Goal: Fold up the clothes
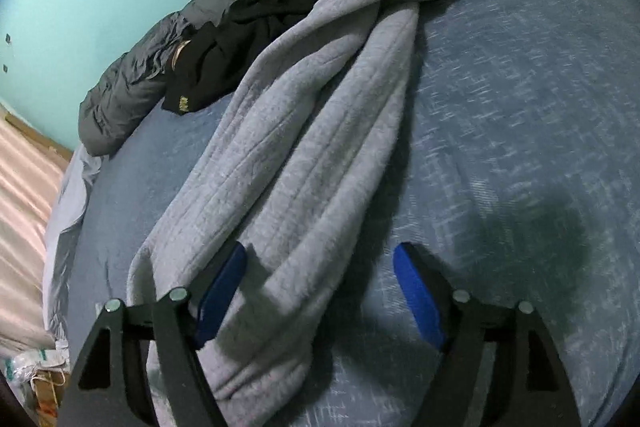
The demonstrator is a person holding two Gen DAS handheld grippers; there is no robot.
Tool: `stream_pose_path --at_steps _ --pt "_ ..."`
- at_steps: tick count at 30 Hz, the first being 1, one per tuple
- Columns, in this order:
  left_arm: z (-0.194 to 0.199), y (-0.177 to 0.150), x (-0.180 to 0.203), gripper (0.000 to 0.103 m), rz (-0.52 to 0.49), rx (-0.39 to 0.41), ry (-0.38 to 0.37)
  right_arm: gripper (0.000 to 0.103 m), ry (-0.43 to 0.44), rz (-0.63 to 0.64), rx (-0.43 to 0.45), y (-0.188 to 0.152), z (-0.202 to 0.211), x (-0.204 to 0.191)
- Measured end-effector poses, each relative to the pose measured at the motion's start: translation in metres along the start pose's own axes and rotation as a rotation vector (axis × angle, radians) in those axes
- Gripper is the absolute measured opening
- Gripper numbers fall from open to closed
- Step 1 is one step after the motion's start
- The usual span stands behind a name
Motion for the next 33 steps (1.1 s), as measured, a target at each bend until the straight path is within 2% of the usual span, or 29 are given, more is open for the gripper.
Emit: stream_pose_path --at_steps 2,4,8,12,14,18,22,27,30,33 --pt "-0.005 -0.002 -0.001 0.01 0.006 -0.013 0.004 0.042 0.017 0.02 -0.016 -0.003 -0.002 -0.004" --pt "-0.01 -0.006 -0.002 0.012 0.004 -0.03 0.017 0.025 0.026 0.056 -0.015 -0.007 0.001 -0.008" --pt "-0.014 -0.006 0.002 0.012 -0.006 -0.036 0.023 0.011 0.036 0.099 0.022 -0.01 0.021 -0.012" --pt "-0.01 -0.005 0.005 0.011 -0.005 -0.027 0.009 0.008 0.044 0.114 0.069 -0.014 0.055 -0.016" --pt "-0.005 -0.004 0.007 0.007 -0.011 -0.018 0.007 0.008 0.065 0.121 0.095 -0.021 0.081 -0.019" --pt "0.01 0.0 0.014 0.006 -0.024 0.019 0.007 0.008 0.1 0.133 0.143 -0.036 0.136 -0.029" --pt "0.036 0.013 0.013 0.005 -0.023 0.063 0.022 0.008 0.126 0.143 0.175 -0.061 0.192 -0.042" --pt "0.086 0.027 0.008 0.005 -0.059 0.108 0.057 0.008 0.166 0.176 0.212 -0.089 0.252 -0.074" --pt "0.119 0.041 -0.003 0.005 -0.048 0.145 0.067 0.008 0.178 0.211 0.203 -0.114 0.282 -0.09" --pt "0.148 0.049 -0.015 0.005 -0.052 0.166 0.095 0.008 0.147 0.258 0.144 -0.145 0.283 -0.102"
Point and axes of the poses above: each gripper's, at about its wrist camera, not at the fingertips, and z roughly against the way its jaws point, x to its right, y to its top, the point moved 6 cm from there along -z, roughly the way its jaws point, and after that the axes turned 1 degree about x, right-handed, at the moved point
